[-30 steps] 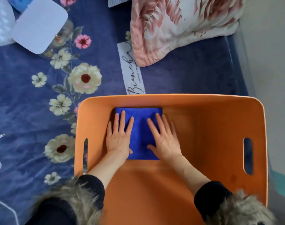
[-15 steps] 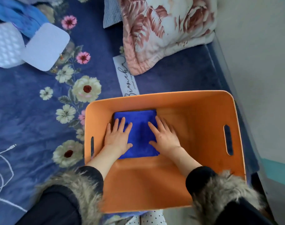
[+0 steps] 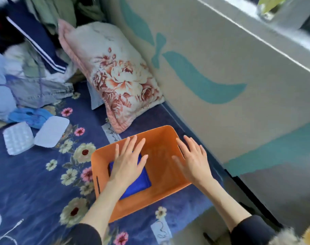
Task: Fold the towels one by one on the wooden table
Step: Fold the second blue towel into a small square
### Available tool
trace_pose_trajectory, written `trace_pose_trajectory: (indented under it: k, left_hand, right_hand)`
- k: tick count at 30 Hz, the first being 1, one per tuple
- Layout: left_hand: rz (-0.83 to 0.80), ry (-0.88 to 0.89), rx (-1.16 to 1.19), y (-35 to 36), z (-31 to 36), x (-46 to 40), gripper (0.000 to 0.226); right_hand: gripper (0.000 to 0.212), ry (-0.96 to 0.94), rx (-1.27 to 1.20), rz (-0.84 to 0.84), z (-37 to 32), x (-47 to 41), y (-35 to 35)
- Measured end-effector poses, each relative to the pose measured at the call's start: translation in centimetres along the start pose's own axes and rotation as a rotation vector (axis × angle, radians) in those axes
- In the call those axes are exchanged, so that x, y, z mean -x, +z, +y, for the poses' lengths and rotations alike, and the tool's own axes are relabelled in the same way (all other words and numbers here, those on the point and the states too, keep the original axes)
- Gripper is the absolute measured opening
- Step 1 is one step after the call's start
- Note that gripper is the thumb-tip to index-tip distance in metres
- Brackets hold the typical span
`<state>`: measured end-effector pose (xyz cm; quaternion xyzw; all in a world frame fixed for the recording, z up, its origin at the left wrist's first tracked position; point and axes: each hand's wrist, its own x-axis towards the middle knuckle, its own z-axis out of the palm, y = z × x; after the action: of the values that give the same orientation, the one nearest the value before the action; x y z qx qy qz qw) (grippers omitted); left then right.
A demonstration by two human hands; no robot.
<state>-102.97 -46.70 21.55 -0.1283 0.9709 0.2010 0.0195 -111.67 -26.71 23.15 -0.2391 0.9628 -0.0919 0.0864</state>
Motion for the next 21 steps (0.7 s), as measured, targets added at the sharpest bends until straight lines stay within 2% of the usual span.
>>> trace_pose_trajectory:
  k: [3,9,21]
  left_hand:
    - [0.051,0.15,0.037,-2.6,4.1,0.2,0.056]
    - [-0.001,0.518,0.055,-4.7,12.5,2.8,0.054]
    - [-0.204,1.212,0.073,-3.3,26.1,18.3,0.056]
  right_hand:
    - [0.058,0.084,-0.001,0.124,1.1,3.9,-4.0]
    - [0.054,0.4,0.007,0.334,3.1,15.3,-8.3]
    - [0.053,1.066,0.002,0.535,0.4,43.1,-8.0]
